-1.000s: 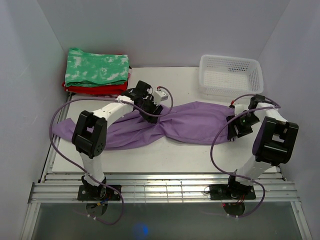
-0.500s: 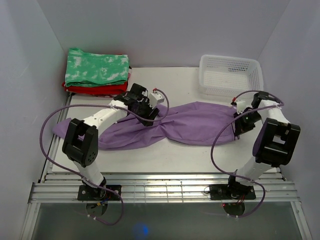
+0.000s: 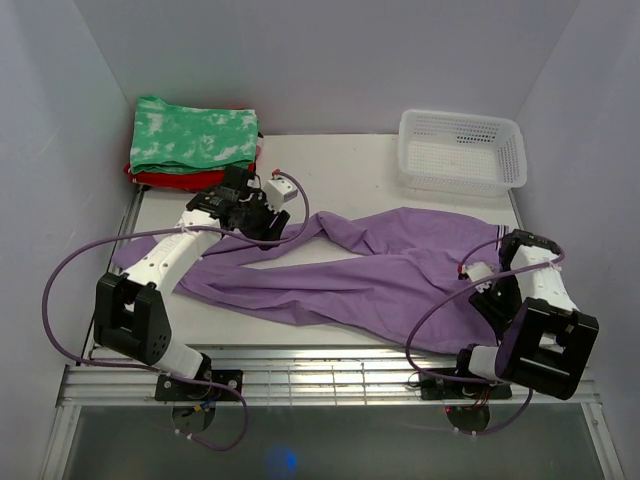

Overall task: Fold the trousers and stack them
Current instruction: Flatten the trousers out

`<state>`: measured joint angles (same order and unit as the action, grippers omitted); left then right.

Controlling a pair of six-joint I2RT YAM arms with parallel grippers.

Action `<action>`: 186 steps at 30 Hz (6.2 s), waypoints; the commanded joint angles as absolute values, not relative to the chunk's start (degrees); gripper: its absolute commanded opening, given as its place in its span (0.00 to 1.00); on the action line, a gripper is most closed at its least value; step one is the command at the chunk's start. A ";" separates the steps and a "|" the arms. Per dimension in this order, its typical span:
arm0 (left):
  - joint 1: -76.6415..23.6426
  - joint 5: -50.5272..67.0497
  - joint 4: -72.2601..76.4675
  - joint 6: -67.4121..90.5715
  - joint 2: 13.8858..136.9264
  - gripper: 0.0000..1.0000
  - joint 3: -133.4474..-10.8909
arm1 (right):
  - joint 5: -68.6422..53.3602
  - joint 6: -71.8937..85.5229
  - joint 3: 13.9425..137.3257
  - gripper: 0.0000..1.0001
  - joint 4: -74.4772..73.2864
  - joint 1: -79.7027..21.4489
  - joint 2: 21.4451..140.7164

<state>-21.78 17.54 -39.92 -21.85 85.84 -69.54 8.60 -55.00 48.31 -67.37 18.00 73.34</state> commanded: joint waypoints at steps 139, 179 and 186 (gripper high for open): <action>18.81 11.42 -54.92 -36.74 99.16 0.00 -92.12 | 2.81 -51.06 50.27 0.79 -37.44 12.48 94.40; 36.31 26.81 -58.10 -49.66 107.56 0.63 -93.69 | 1.75 -60.03 53.53 0.39 -39.64 13.97 87.71; 30.94 24.97 -50.83 -51.59 111.97 0.69 -92.47 | 5.27 -59.85 51.33 0.39 -36.57 14.68 89.91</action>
